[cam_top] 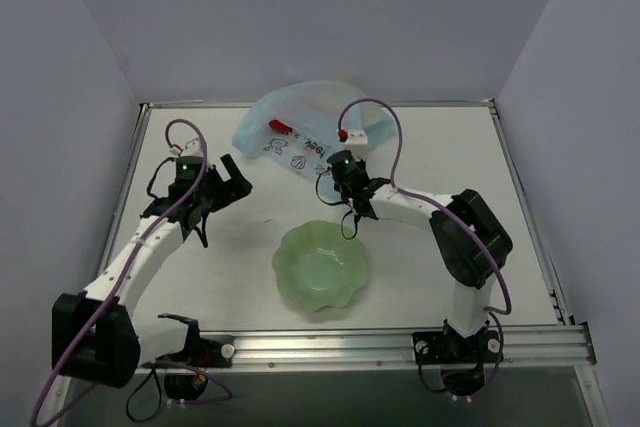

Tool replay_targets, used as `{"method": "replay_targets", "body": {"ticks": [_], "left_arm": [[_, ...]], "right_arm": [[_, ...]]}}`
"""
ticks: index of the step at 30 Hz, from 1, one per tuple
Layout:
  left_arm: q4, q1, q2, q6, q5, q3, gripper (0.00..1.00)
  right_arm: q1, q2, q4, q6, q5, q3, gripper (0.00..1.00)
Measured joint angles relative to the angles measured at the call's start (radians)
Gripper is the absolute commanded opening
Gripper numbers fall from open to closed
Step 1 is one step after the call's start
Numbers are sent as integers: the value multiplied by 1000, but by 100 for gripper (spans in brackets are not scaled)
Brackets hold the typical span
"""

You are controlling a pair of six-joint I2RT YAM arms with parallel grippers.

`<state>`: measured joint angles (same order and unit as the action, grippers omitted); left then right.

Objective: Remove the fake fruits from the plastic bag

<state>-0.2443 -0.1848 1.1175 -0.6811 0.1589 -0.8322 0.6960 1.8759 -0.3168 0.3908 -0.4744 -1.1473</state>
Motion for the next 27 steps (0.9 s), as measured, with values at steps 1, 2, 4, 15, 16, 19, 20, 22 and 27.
{"method": "replay_targets", "body": {"ticks": [1, 2, 4, 15, 16, 19, 20, 22, 27], "left_arm": [[24, -13, 55, -7, -21, -1, 94], [42, -36, 109, -7, -53, -8, 94], [68, -97, 214, 5, -114, -45, 94], [192, -194, 589, 288, -323, -415, 94], [195, -193, 615, 315, -331, -436, 94], [186, -191, 699, 382, -341, -505, 94], [182, -191, 729, 400, -338, -533, 94], [170, -191, 789, 431, -326, -592, 94], [157, -187, 854, 461, -262, -669, 15]], "right_arm": [[-16, -29, -5, -3, 12, 31, 0], [-30, -60, -16, -7, 30, 65, 0], [-58, -134, -20, -14, 66, 126, 0], [-233, -327, -83, -14, 285, 226, 0], [-239, -327, -84, -14, 303, 229, 0], [-245, -330, -83, -13, 339, 241, 0], [-246, -332, -82, -11, 352, 242, 0], [-246, -337, -83, -10, 370, 243, 0], [-256, -364, -83, -10, 401, 243, 0]]}}
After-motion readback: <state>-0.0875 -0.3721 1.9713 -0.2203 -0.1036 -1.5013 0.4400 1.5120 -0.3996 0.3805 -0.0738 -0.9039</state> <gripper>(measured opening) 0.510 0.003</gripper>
